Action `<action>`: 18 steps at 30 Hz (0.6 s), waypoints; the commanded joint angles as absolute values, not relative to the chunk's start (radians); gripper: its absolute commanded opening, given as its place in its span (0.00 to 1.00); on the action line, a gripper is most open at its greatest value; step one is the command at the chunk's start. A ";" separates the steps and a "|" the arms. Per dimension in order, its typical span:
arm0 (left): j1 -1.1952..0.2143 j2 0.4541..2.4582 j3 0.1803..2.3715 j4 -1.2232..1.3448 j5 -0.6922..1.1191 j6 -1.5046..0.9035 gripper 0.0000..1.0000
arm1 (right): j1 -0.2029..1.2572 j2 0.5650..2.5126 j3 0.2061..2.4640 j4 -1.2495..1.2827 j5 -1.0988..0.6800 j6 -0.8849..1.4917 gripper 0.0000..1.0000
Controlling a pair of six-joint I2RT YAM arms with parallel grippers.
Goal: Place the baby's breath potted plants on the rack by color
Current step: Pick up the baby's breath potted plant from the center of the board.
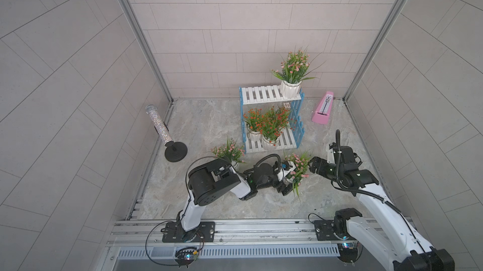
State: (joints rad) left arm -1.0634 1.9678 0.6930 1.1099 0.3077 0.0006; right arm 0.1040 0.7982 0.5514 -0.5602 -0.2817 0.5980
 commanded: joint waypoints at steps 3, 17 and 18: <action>-1.079 1.851 0.649 1.112 0.254 0.015 0.85 | 0.102 0.755 0.567 -0.620 -0.211 0.586 0.89; -1.121 1.602 0.576 1.011 0.093 0.045 0.82 | 0.102 0.709 0.562 -0.617 -0.182 0.581 0.89; -1.121 1.577 0.574 0.996 0.084 0.048 0.82 | 0.102 0.710 0.561 -0.617 -0.181 0.582 0.89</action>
